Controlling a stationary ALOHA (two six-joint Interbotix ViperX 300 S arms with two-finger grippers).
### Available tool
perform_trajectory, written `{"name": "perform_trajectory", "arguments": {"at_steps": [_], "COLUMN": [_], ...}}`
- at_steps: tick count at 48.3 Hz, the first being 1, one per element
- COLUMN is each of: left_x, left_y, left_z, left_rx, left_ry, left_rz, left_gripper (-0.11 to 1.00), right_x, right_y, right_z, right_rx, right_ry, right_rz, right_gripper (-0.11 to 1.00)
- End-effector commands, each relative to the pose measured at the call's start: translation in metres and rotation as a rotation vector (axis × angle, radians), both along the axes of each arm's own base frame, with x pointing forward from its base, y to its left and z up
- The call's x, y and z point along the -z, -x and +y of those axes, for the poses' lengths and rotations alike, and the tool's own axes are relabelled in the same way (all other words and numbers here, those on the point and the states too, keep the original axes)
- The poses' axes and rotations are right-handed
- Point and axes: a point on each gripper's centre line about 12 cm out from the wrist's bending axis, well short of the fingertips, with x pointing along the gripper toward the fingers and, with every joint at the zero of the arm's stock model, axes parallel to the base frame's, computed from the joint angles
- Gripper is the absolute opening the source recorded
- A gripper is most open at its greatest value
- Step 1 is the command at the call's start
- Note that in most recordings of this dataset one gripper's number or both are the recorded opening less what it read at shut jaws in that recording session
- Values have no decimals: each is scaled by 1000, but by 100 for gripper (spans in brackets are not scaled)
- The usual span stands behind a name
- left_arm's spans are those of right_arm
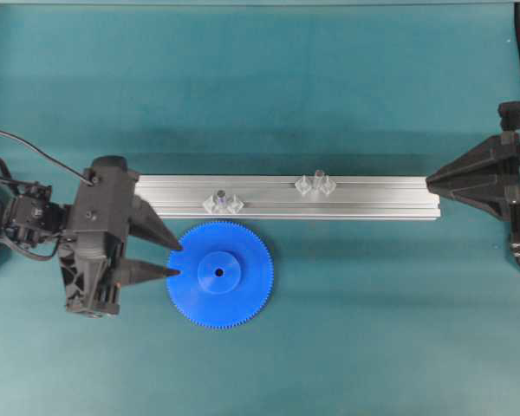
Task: Insert the large gear onto the shaft.
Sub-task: 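Move the left gripper toward the blue gear in front of the rail, then position the open left gripper over the blue gear's hub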
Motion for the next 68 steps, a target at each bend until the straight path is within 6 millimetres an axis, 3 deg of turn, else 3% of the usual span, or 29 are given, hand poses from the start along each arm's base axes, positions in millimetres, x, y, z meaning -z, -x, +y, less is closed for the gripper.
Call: {"name": "perform_trajectory", "arguments": {"at_steps": [1, 5, 8, 15, 22, 33, 51, 68], "left_x": [-7, -2, 3, 19, 17, 53, 84, 94], "left_y": [-6, -12, -19, -39, -55, -63, -81, -88], "left_z": [-3, -6, -7, -11, -15, -17, -18, -8], "left_rx": [5, 9, 12, 12, 12, 20, 13, -15], "left_ry": [3, 0, -5, -15, -16, -56, -76, -77], "left_rz": [-13, 8, 27, 85, 103, 266, 392, 435], "left_gripper": [68, 87, 92, 91, 92, 92, 92, 92], "right_x": [-9, -7, -6, -5, -4, -3, -2, 1], "right_y": [-3, -2, -2, -1, 0, 0, 4, 10], "right_z": [-1, -1, 0, 0, 0, 0, 1, 5], "right_rx": [6, 5, 5, 4, 4, 2, -1, -18], "right_ry": [-5, -7, -8, -8, -8, -8, -12, -18], "right_rz": [-9, 3, 12, 26, 30, 32, 24, 15], "right_gripper": [32, 39, 43, 53, 57, 57, 57, 57]}}
